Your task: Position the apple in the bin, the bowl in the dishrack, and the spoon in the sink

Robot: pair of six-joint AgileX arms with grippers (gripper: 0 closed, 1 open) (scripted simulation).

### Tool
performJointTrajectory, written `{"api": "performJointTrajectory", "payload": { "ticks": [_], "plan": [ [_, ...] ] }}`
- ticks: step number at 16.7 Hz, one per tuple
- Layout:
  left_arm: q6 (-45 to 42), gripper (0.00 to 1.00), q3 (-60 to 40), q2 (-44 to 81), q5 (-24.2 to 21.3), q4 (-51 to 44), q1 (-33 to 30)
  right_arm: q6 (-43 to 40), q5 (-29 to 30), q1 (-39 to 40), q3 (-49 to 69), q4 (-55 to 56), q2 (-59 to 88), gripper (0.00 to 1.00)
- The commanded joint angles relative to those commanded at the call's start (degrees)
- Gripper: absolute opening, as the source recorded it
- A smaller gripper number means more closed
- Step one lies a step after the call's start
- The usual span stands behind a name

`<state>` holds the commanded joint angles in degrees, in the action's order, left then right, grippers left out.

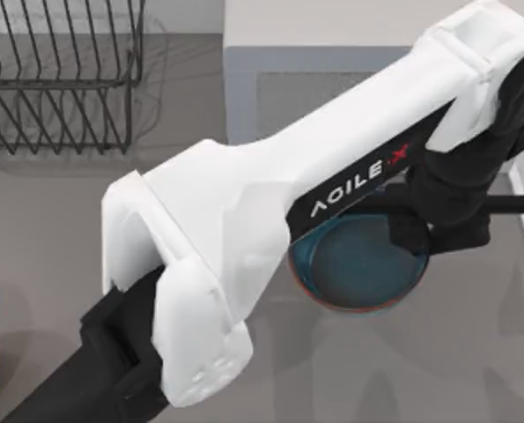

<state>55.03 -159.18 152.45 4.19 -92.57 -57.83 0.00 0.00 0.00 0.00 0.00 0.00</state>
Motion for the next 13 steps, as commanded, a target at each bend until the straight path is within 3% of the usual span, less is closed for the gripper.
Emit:
{"api": "performJointTrajectory", "payload": {
  "ticks": [5,10,13],
  "plan": [
    [0.1,0.00,-7.1,1.6,0.0,-6.2,0.3,0.0,0.0,0.0,0.0,0.0,0.0,1.00],
    [0.0,0.00,-6.5,0.7,-0.2,-5.8,0.2,0.0,0.0,0.0,0.0,0.0,0.0,1.00],
    [-0.4,0.00,-1.5,-4.6,-2.6,-1.8,1.5,0.0,0.0,0.0,0.0,0.0,0.0,1.00]
  ]
}}
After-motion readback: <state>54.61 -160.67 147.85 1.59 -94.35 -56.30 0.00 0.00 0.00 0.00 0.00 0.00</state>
